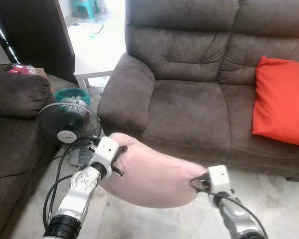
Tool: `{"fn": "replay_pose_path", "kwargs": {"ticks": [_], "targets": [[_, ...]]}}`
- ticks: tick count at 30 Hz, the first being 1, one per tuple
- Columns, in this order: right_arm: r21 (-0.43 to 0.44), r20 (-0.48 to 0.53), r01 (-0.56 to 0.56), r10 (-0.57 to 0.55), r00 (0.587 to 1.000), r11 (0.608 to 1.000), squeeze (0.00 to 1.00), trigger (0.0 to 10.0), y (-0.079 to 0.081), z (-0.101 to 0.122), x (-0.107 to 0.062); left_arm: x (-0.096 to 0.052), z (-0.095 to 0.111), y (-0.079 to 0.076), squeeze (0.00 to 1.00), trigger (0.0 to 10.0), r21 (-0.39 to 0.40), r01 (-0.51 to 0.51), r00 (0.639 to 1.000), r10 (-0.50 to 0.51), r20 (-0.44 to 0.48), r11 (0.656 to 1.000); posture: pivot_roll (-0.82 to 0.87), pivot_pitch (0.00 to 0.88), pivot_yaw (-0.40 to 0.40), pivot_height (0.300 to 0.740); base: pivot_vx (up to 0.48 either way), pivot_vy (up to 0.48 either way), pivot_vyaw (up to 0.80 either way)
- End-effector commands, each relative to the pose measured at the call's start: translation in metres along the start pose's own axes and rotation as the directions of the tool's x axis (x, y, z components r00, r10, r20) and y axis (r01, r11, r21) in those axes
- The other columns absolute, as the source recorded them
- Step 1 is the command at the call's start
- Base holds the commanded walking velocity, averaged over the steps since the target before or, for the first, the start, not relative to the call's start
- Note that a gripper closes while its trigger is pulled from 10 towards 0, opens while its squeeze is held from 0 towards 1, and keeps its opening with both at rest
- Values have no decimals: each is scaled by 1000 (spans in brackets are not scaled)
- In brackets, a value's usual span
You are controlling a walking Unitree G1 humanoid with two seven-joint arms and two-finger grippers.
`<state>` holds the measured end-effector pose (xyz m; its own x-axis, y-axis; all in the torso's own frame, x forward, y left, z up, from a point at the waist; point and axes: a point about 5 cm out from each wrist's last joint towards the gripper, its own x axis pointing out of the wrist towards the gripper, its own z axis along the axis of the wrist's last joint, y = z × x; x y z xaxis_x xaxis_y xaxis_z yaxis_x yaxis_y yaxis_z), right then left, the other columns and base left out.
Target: Move the pillow to the sofa from floor
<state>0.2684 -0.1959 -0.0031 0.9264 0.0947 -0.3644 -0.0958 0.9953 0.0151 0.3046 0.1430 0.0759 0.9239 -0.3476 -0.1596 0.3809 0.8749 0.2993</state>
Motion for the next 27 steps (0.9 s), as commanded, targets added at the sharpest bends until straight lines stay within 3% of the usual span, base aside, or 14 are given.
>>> {"fn": "replay_pose_path", "kwargs": {"ticks": [1, 6, 10, 19, 27], "targets": [[42, 142, 14, -20, 990, 999, 0, 10000, -1, 22, 0, 0, 13, 8, 0, 10000, 66, -77, 995, 71, 75, 995, 67, 42, -51, 740, 0, 0, 0], [80, 283, 14, -36, 958, 997, 0, 10000, 14, 39, -15, -6, 19, 9, 0, 10000, 35, -200, 971, 193, 137, 979, 56, 33, -50, 740, 0, 0, 0], [140, 391, 34, -86, 916, 990, 0, 10000, 17, 66, -22, -7, 34, 4, 0, 10000, 27, -228, 947, 216, 237, 973, 43, 13, -40, 740, 0, 0, 0], [179, 446, 59, -134, 885, 982, 0, 10000, 18, 90, -23, -3, 51, 3, 0, 10000, 3, -232, 926, 220, 306, 973, 46, 0, -26, 740, 0, 0, 0], [178, 441, 64, -138, 887, 982, 0, 10000, 22, 91, -28, -5, 50, 3, 0, 10000, 0, -225, 926, 213, 312, 974, 44, 0, -19, 740, 0, 0, 0]]}}
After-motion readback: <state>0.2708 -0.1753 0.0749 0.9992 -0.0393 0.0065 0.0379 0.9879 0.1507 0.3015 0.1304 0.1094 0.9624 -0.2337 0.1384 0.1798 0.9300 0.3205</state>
